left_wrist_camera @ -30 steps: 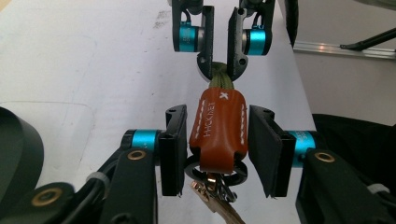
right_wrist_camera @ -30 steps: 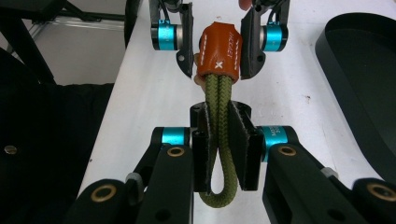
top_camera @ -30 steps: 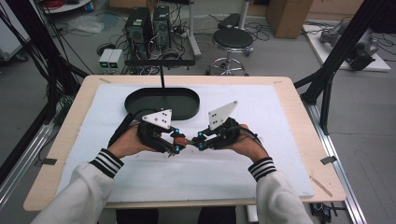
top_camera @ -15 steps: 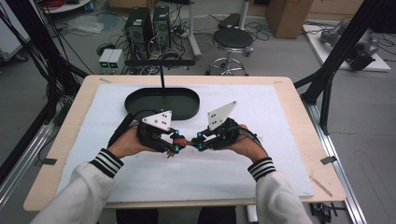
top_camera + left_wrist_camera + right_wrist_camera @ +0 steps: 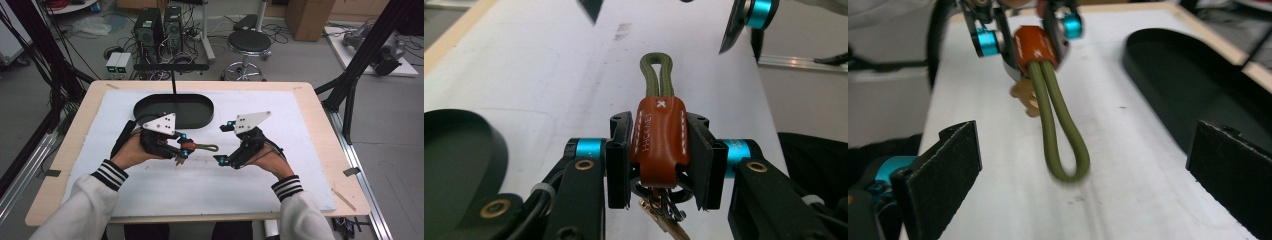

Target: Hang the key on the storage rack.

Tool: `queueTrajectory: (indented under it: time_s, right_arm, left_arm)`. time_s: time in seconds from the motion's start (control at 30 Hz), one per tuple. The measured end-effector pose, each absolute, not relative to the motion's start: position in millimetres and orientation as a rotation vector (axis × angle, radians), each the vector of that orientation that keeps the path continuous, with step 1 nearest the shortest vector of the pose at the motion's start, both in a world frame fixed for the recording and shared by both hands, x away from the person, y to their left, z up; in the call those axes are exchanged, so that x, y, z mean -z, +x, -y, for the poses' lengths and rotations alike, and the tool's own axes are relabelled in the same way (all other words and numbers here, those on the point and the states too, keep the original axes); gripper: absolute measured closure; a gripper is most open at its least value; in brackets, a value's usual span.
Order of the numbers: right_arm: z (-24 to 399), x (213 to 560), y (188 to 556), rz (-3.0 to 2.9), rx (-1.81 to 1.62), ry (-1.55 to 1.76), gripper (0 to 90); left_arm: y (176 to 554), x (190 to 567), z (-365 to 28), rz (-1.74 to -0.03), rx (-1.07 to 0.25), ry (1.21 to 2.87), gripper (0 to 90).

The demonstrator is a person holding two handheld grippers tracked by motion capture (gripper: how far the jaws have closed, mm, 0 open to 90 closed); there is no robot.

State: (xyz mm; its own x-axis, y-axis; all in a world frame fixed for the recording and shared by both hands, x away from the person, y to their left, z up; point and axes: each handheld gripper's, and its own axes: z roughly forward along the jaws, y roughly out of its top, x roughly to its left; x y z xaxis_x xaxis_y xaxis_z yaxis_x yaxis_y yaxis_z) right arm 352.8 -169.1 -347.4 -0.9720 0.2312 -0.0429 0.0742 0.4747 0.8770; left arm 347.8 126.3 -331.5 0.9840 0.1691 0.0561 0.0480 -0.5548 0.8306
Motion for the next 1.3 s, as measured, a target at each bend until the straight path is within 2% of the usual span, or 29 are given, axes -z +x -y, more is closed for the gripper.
queueTrajectory:
  time_s: [0.33, 0.4, 0.53, 1.3]
  right_arm:
    - [240.9, 363.7, 332.4, -2.238, -1.64, 0.587, 0.3]
    - [251.2, 367.9, 328.9, -2.169, -1.645, 0.634, 0.3]
    - [269.1, 378.9, 318.3, -2.048, -1.659, 0.696, 0.3]
    - [303.2, 429.4, 281.6, -1.748, -1.626, 0.836, 0.3]
  left_arm:
    - [356.4, 321.9, -155.6, -0.321, -0.26, 2.027, 65.7]
    - [357.7, 319.7, -160.3, -0.349, -0.295, 2.003, 70.7]
    - [361.2, 317.5, -167.0, -0.401, -0.321, 1.956, 71.1]
    - [371.2, 315.0, -188.2, -0.531, -0.432, 1.876, 72.5]
